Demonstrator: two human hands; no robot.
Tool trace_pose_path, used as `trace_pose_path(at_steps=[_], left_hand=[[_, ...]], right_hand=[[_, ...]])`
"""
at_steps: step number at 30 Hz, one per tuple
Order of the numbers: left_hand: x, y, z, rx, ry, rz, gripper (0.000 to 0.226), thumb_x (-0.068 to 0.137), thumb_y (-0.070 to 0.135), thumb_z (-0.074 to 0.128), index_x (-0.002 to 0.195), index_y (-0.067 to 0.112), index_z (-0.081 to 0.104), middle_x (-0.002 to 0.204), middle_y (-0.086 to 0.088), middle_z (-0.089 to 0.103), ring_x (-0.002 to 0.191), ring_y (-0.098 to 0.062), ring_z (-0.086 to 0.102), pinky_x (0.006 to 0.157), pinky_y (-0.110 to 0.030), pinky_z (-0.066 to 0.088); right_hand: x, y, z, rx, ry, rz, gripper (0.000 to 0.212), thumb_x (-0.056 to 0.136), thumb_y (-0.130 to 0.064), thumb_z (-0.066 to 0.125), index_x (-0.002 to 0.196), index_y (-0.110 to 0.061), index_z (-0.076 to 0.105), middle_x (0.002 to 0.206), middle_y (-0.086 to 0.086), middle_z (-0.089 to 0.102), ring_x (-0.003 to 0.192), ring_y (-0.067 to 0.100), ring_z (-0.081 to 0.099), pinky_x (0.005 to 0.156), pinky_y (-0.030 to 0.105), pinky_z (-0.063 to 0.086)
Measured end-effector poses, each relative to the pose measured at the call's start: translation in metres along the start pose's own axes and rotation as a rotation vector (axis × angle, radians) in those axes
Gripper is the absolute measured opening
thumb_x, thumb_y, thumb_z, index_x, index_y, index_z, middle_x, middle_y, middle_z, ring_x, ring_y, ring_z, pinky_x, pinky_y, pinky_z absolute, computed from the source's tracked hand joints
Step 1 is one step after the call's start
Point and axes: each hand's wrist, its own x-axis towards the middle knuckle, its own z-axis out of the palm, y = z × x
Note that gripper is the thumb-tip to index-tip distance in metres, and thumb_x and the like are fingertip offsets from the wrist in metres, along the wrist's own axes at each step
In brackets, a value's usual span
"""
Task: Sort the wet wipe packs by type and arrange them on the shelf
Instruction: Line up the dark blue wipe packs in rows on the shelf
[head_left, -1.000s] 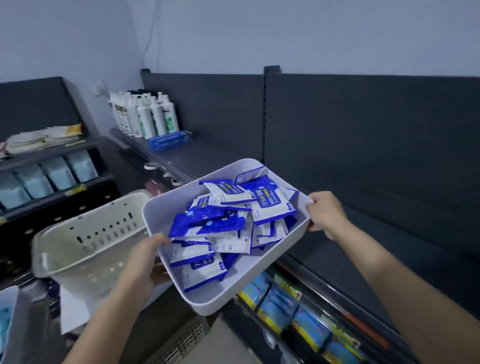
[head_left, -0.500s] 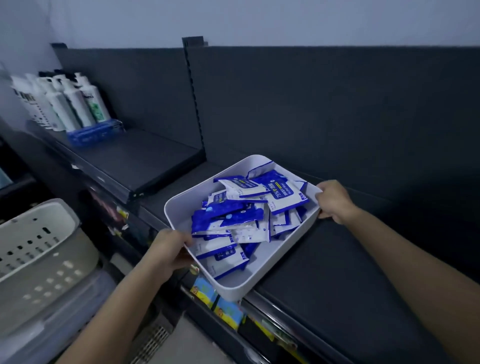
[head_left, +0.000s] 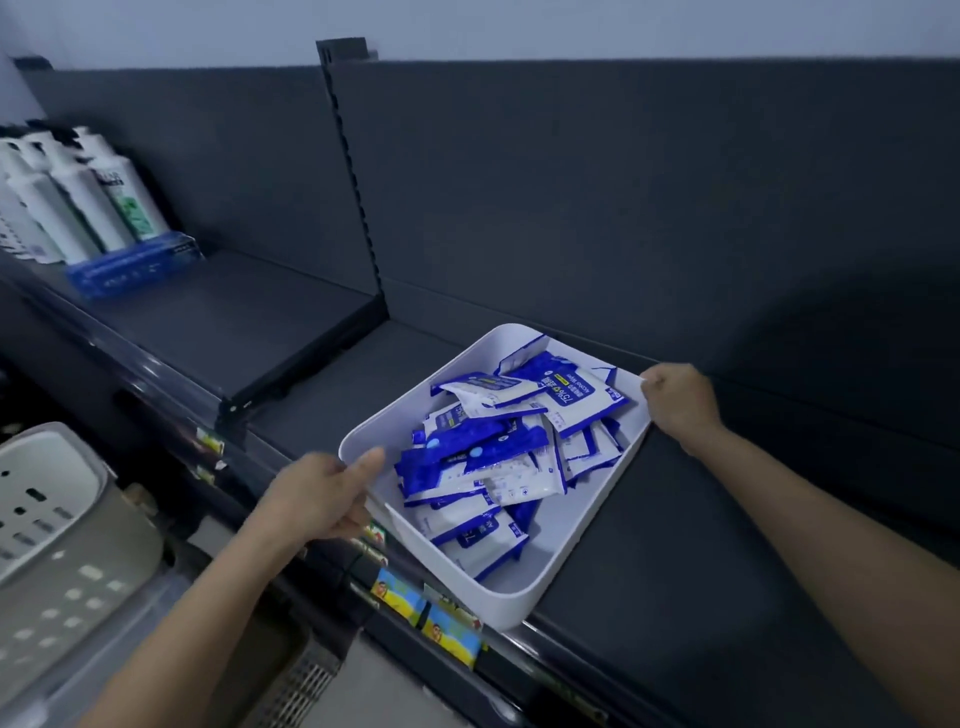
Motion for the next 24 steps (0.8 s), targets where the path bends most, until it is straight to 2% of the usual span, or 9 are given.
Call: trace_pose_path(at_steps=[2, 4, 5, 8, 11, 13, 16, 20, 24], left_hand=[[0.012, 0.009, -0.015, 0.317, 0.196, 0.117, 0.057, 0.089, 0.055, 0.053, 0.057, 0.008, 0.055, 0.053, -0.005, 0.061, 0.055, -0.021, 0.059, 0.052, -0.027, 0.041], [0.022, 0.022, -0.017, 0.394, 0.332, 0.223, 0.05, 0.086, 0.052, 0.058, 0.06, 0.011, 0.049, 0.058, -0.004, 0.055, 0.06, -0.022, 0.055, 0.052, -0.028, 0.035], [0.026, 0.03, -0.015, 0.367, 0.331, 0.273, 0.043, 0.085, 0.049, 0.061, 0.064, 0.012, 0.051, 0.062, -0.002, 0.056, 0.063, -0.022, 0.055, 0.053, -0.028, 0.035], [0.045, 0.045, 0.004, 0.363, 0.165, 0.526, 0.023, 0.08, 0.031, 0.072, 0.093, 0.016, 0.06, 0.084, 0.002, 0.061, 0.08, -0.021, 0.059, 0.066, -0.031, 0.046], [0.074, 0.054, 0.021, 0.527, 0.002, 0.762, 0.059, 0.078, 0.015, 0.07, 0.133, 0.021, 0.048, 0.124, -0.003, 0.053, 0.113, -0.023, 0.054, 0.091, -0.034, 0.047], [0.089, 0.063, 0.031, 0.626, -0.035, 0.842, 0.068, 0.079, 0.008, 0.064, 0.141, 0.021, 0.039, 0.138, -0.003, 0.046, 0.124, -0.025, 0.048, 0.098, -0.036, 0.044], [0.107, 0.077, 0.041, 0.671, -0.104, 0.917, 0.059, 0.082, 0.004, 0.054, 0.138, 0.02, 0.046, 0.137, -0.003, 0.051, 0.122, -0.025, 0.05, 0.098, -0.038, 0.044], [0.12, 0.072, 0.043, 0.606, -0.196, 0.989, 0.044, 0.088, 0.011, 0.05, 0.128, 0.027, 0.059, 0.128, 0.002, 0.062, 0.116, -0.018, 0.057, 0.098, -0.037, 0.046], [0.114, 0.066, 0.041, 0.394, -0.154, 1.035, 0.032, 0.092, 0.01, 0.056, 0.116, 0.03, 0.066, 0.109, 0.007, 0.069, 0.097, -0.008, 0.062, 0.086, -0.032, 0.05]], right_hand=[[-0.007, -0.012, -0.002, -0.089, 0.081, -0.106, 0.023, 0.09, -0.003, 0.045, 0.073, 0.001, 0.06, 0.078, 0.015, 0.062, 0.078, 0.033, 0.057, 0.066, 0.032, 0.044], [-0.015, -0.028, -0.002, -0.114, 0.152, -0.228, 0.02, 0.092, -0.007, 0.05, 0.102, 0.0, 0.066, 0.1, 0.015, 0.065, 0.093, 0.032, 0.06, 0.076, 0.032, 0.044], [-0.019, -0.037, -0.002, -0.12, 0.163, -0.288, 0.022, 0.092, -0.009, 0.052, 0.107, -0.001, 0.065, 0.104, 0.016, 0.065, 0.096, 0.032, 0.06, 0.079, 0.033, 0.045], [-0.031, -0.057, 0.005, -0.098, 0.084, -0.319, 0.023, 0.093, -0.016, 0.054, 0.109, -0.004, 0.064, 0.105, 0.013, 0.066, 0.098, 0.029, 0.06, 0.083, 0.033, 0.046], [-0.041, -0.069, 0.008, -0.105, -0.082, -0.111, 0.016, 0.093, -0.03, 0.051, 0.099, -0.019, 0.062, 0.093, -0.001, 0.062, 0.093, 0.023, 0.057, 0.081, 0.032, 0.044], [-0.047, -0.072, 0.01, -0.162, -0.122, -0.041, 0.033, 0.093, -0.036, 0.053, 0.117, -0.013, 0.058, 0.106, 0.004, 0.064, 0.099, 0.023, 0.059, 0.089, 0.036, 0.047], [-0.053, -0.075, 0.011, -0.191, -0.091, 0.007, 0.046, 0.09, -0.039, 0.06, 0.119, -0.005, 0.055, 0.11, 0.008, 0.064, 0.102, 0.024, 0.061, 0.089, 0.037, 0.05], [-0.057, -0.075, 0.016, -0.174, -0.118, 0.086, 0.031, 0.083, -0.035, 0.071, 0.093, -0.007, 0.06, 0.087, 0.003, 0.064, 0.084, 0.016, 0.063, 0.06, 0.022, 0.047], [-0.062, -0.073, 0.012, 0.333, -0.158, 0.294, 0.033, 0.076, -0.016, 0.079, 0.103, -0.006, 0.063, 0.096, 0.01, 0.07, 0.083, 0.023, 0.07, 0.073, 0.038, 0.059]])
